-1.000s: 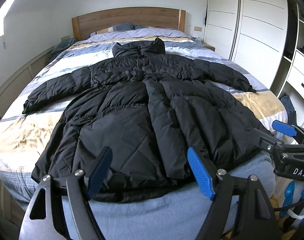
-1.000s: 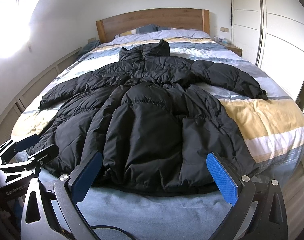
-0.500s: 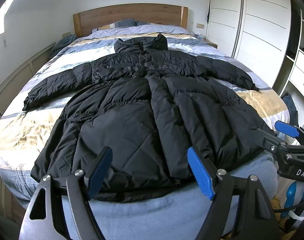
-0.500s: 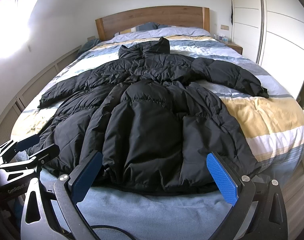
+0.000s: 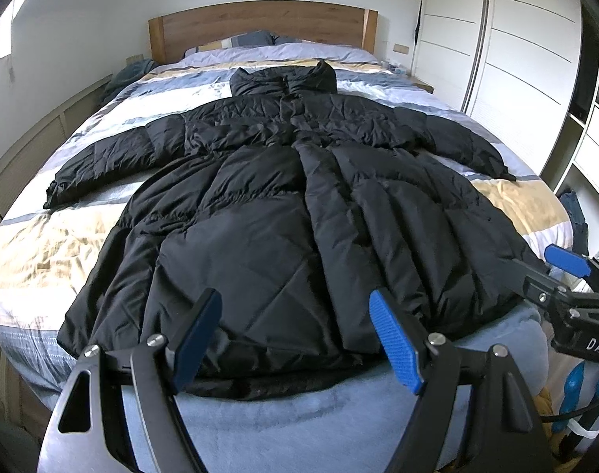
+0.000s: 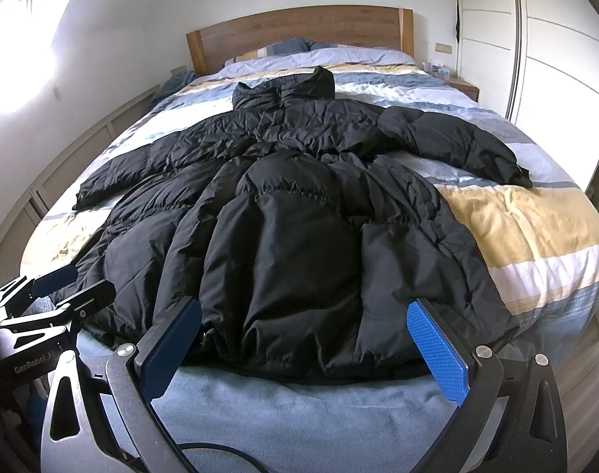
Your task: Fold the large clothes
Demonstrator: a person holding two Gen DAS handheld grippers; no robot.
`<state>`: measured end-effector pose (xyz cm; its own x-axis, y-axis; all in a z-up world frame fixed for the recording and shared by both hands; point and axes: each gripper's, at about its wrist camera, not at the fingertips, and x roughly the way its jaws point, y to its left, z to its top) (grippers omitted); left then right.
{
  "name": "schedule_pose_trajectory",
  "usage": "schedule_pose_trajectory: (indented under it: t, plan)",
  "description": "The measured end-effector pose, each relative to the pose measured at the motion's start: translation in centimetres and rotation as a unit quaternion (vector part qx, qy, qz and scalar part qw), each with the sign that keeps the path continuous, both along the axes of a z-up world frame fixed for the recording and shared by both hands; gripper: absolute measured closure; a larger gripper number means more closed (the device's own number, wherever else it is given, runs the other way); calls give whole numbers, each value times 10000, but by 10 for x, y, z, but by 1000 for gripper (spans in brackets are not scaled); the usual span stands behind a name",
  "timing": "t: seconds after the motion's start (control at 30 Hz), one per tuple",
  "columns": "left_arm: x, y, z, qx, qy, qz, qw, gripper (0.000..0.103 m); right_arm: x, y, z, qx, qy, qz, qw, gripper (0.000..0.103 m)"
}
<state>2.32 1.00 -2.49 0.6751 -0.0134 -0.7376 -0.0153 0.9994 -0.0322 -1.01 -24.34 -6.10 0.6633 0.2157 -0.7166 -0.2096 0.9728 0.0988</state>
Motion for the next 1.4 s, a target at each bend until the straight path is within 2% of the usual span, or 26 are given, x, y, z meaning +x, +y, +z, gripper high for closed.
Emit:
schedule_pose_trajectory:
  t: [0.2,0.5,0.73,1.17,1.4]
  plan:
    - [7,7,-5,-28,87,88,9999,27,7,0,-3,22,73,-1,10000,1]
    - [25,18,1,132,81,268,9995,27,25,-7,7,87,69,-130,9999,1]
    - [48,34,19,247,54,421,9988,27,53,-12,23,173,30,-232,9996,1]
    - [117,62,64,378,-243,721,9964,27,146,-30,83,486,-519,-531,9961,1]
    - [156,65,74,508,-305,710,9957,27,210,-66,93,748,-611,-1117,9890,1]
